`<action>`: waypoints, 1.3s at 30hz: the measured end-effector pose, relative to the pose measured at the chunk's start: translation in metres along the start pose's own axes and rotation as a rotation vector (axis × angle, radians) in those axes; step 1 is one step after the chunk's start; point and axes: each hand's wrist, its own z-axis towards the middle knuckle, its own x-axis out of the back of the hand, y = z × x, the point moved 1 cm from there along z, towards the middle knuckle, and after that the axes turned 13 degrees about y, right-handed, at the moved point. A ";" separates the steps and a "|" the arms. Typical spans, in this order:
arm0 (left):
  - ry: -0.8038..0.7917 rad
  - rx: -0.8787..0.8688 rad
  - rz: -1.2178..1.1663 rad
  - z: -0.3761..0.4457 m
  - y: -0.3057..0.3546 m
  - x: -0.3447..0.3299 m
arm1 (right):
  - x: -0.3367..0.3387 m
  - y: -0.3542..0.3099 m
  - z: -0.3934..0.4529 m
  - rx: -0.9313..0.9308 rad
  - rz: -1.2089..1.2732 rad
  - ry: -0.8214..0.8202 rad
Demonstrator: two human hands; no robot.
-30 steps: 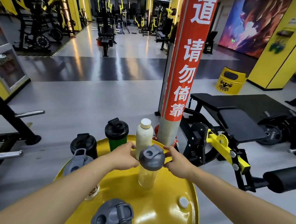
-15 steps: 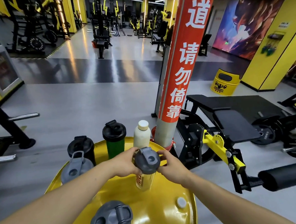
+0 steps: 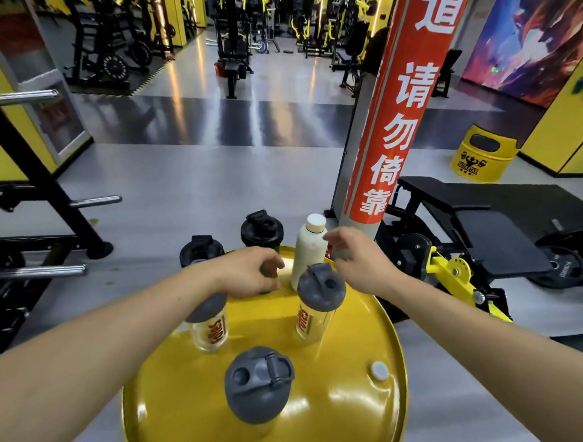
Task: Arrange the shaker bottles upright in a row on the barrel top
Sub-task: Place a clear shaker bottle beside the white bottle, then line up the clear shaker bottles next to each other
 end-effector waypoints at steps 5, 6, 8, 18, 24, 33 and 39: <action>-0.004 -0.037 0.013 -0.029 -0.013 0.014 | -0.018 -0.045 -0.005 0.246 -0.014 -0.137; -0.025 -0.036 0.025 -0.035 -0.016 0.015 | -0.022 -0.054 -0.008 0.295 -0.021 -0.183; -0.096 -0.036 0.046 -0.048 -0.020 0.017 | -0.029 -0.068 -0.018 0.373 -0.068 -0.297; -0.423 0.022 0.018 -0.086 -0.022 0.003 | -0.061 -0.094 -0.071 0.469 -0.393 -0.803; -0.495 0.198 -0.301 -0.092 -0.031 -0.011 | -0.067 -0.090 -0.078 0.455 -0.374 -0.830; -0.007 0.551 -0.820 -0.075 -0.042 -0.024 | -0.048 -0.090 -0.014 0.287 -0.266 -0.673; 0.270 0.728 -0.944 -0.062 -0.033 -0.050 | -0.061 -0.090 0.011 0.294 -0.388 -0.695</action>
